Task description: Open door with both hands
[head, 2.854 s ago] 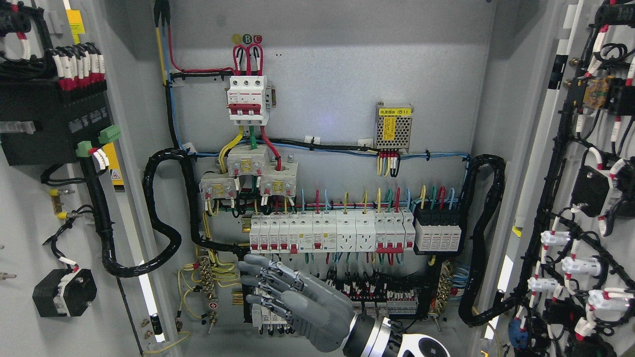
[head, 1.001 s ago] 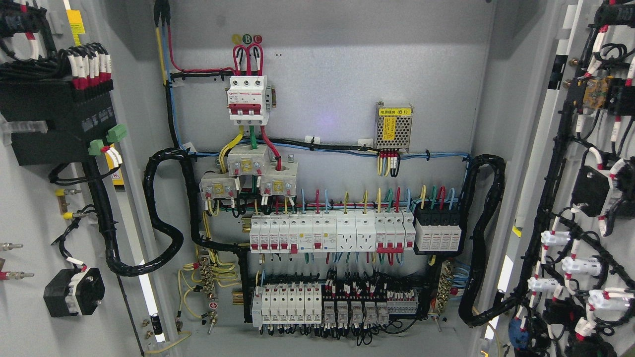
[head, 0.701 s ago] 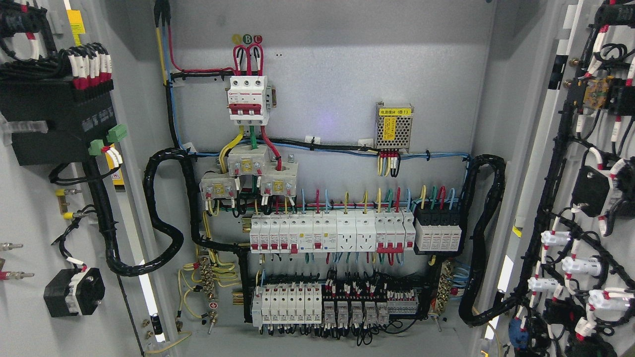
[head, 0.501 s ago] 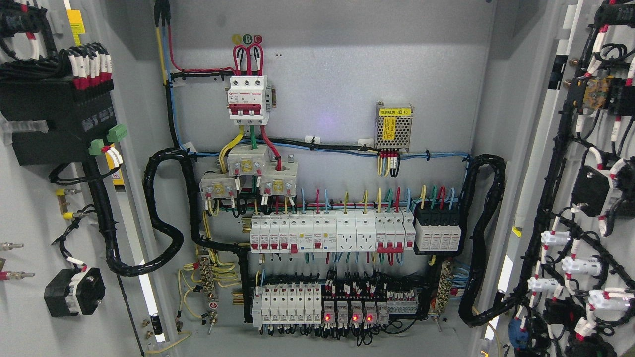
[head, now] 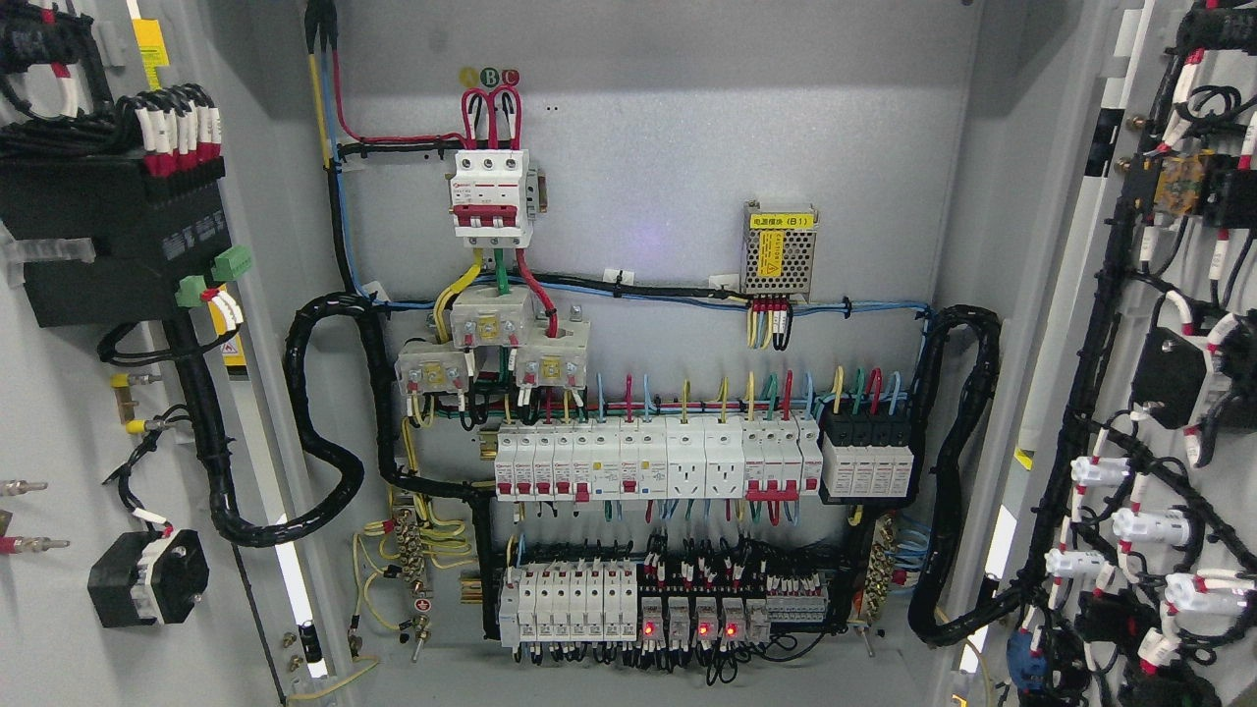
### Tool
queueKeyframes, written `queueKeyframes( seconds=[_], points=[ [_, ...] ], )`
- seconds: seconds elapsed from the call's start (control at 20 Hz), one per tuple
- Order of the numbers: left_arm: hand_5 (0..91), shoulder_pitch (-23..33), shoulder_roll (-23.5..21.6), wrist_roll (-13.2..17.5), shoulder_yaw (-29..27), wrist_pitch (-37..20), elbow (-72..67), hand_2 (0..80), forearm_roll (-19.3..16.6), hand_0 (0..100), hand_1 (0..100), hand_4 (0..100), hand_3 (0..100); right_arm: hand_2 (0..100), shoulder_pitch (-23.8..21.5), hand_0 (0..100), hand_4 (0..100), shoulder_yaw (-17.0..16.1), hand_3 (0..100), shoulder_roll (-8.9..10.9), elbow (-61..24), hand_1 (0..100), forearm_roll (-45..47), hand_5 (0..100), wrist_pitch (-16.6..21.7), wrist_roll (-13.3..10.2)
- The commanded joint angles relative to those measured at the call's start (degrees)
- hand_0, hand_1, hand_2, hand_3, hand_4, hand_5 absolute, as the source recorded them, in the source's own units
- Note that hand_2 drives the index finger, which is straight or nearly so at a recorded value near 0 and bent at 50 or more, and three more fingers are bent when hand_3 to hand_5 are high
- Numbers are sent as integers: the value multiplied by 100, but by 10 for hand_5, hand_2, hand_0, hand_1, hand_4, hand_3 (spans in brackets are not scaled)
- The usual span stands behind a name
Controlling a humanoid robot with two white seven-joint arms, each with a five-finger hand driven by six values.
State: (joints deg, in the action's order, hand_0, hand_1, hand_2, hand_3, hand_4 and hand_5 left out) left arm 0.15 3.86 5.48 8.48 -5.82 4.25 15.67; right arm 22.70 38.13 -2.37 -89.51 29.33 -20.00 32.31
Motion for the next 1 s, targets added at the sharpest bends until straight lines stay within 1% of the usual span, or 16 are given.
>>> queueKeyframes(
  seconds=[0.0, 0.05, 0.1, 0.2, 0.3, 0.4, 0.5, 0.55, 0.6, 0.7, 0.8, 0.9, 0.95],
  points=[
    [0, 493, -16, 14, 4, -7, 1783, 0, 15, 120, 556, 0, 0, 40, -968, 0, 0, -772, 0, 1001, -1437, 500, -243, 0, 74, -521],
    [0, 643, -16, 49, 4, -7, 2346, 0, 15, 120, 556, 0, 0, 40, -1135, 0, 0, -790, 0, 1019, -1586, 500, -270, 0, 197, -732],
    [0, 792, -16, 93, 4, -7, 2970, 0, 24, 120, 556, 0, 0, 40, -1302, 0, 0, -790, 0, 1037, -1727, 500, -305, 0, 398, -882],
    [0, 1021, -25, 259, 57, -42, 4122, 0, 24, 120, 556, 0, 0, 40, -1635, 0, 0, -842, 0, 1090, -1999, 500, -549, 0, 837, -945],
    [0, 1154, -43, 409, 144, -156, 5002, 0, 33, 120, 556, 0, 0, 40, -2040, 0, 0, -886, 0, 1204, -2220, 500, -989, 0, 1364, -954],
    [0, 1198, -69, 506, 460, -567, 5968, 0, 15, 120, 556, 0, 0, 40, -2313, 0, 0, -1000, 0, 1327, -2395, 500, -1148, 0, 1664, -954],
    [0, 1347, -122, 506, 811, -1121, 6918, 0, -11, 120, 556, 0, 0, 40, -2646, 0, 0, -1342, 0, 1476, -2641, 500, -1149, 0, 1788, -954],
    [0, 1443, -157, 506, 1048, -1245, 7331, 0, -11, 120, 556, 0, 0, 40, -2822, 0, 0, -1500, 0, 1581, -2738, 500, -1140, 0, 1902, -945],
    [0, 1540, -218, 506, 1346, -1281, 7710, 0, -11, 120, 556, 0, 0, 40, -3024, 0, 0, -1658, 0, 1695, -2835, 500, -1131, 0, 2077, -954],
    [0, 1733, -332, 515, 1935, -1299, 8457, 0, -11, 120, 556, 0, 0, 40, -3384, 0, 0, -2010, 0, 1854, -2888, 500, -1114, 0, 2542, -963],
    [0, 1822, -368, 559, 2209, -1308, 9064, 0, -11, 120, 556, 0, 0, 40, -3588, 0, 0, -2335, 0, 1907, -2906, 500, -1088, 0, 2894, -963],
    [0, 1787, -359, 655, 2237, -1308, 9713, 0, -11, 120, 556, 0, 0, 40, -3615, 0, 0, -2529, 0, 1916, -3019, 500, -1079, 0, 3132, -989],
    [0, 1770, -351, 682, 2237, -1299, 10065, 0, -11, 120, 556, 0, 0, 40, -3650, 0, 0, -2608, 0, 1916, -3029, 500, -1070, 0, 3212, -1068]
  ],
)
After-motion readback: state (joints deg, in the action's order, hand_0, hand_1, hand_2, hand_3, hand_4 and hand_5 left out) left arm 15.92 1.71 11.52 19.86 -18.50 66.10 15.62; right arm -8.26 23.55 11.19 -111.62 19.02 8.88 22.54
